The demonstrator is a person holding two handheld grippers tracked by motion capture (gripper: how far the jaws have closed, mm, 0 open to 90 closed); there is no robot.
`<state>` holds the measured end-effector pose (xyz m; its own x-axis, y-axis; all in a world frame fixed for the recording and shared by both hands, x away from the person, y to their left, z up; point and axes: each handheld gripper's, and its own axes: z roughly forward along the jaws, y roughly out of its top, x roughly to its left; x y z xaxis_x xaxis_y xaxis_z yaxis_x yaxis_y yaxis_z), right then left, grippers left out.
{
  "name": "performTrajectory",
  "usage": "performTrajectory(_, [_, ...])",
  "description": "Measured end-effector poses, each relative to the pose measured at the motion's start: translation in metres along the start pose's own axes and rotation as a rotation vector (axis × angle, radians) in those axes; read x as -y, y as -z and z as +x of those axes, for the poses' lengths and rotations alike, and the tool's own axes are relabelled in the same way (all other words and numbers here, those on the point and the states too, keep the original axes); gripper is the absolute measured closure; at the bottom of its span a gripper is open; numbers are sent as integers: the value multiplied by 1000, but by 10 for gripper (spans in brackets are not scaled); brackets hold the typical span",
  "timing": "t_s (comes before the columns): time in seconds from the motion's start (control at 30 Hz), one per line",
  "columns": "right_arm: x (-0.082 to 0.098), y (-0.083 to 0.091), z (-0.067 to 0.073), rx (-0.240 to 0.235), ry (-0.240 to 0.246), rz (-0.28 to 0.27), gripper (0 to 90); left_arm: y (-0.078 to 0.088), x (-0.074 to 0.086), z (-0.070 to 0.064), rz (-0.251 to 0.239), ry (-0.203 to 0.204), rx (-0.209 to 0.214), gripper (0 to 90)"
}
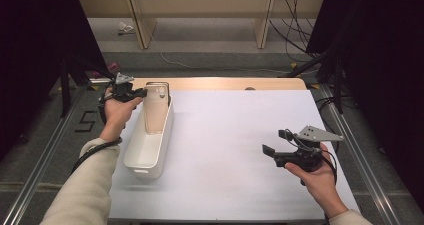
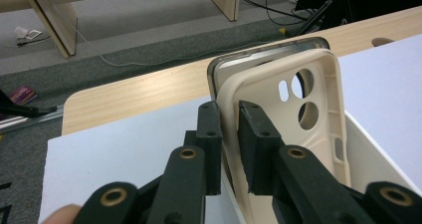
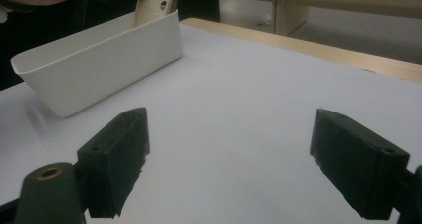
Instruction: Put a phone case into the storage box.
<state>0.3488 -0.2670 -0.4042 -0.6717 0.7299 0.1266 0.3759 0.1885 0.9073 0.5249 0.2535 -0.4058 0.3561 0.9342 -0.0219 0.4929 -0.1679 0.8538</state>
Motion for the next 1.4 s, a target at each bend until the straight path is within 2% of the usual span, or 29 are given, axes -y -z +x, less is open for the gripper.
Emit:
performTrajectory(0.3, [0, 0, 0, 0, 0, 0, 169, -2, 1, -1, 13, -13, -9, 764])
performTrajectory(0.47, [0, 0, 0, 1, -2, 1, 169, -1, 0, -4, 15, -18, -22, 615])
performTrajectory(0.57, [0, 0, 0, 3, -3, 2, 169, 3, -1, -6, 5, 4, -15, 511])
performTrajectory(0.67, [0, 0, -1, 4, -1, 2, 169, 9, -1, -7, -4, 28, 12, 425])
performTrajectory(0.73, [0, 0, -1, 6, -2, 5, 169, 15, 0, -9, -18, 41, 18, 346])
performTrajectory(0.83, [0, 0, -1, 7, -4, 6, 169, 24, 1, -12, -30, 62, 49, 216])
performTrajectory(0.93, [1, -1, -2, 8, -3, 8, 168, 36, 3, -15, -45, 72, 79, 147])
performTrajectory(1.03, [1, -1, -2, 9, -2, 8, 168, 47, 4, -20, -62, 63, 96, 103])
performTrajectory(1.13, [1, -1, -3, 14, -3, 10, 168, 58, 6, -26, -70, 31, 118, 73])
performTrajectory(1.2, [1, -1, -4, 16, -2, 12, 167, 65, 9, -30, -80, 25, 132, 61])
performTrajectory(1.3, [1, -1, -5, 20, -1, 12, 167, 75, 14, -37, -90, 24, 163, 45])
performTrajectory(1.4, [1, -1, -6, 20, -1, 16, 167, 83, 22, -44, -88, -3, 181, 28])
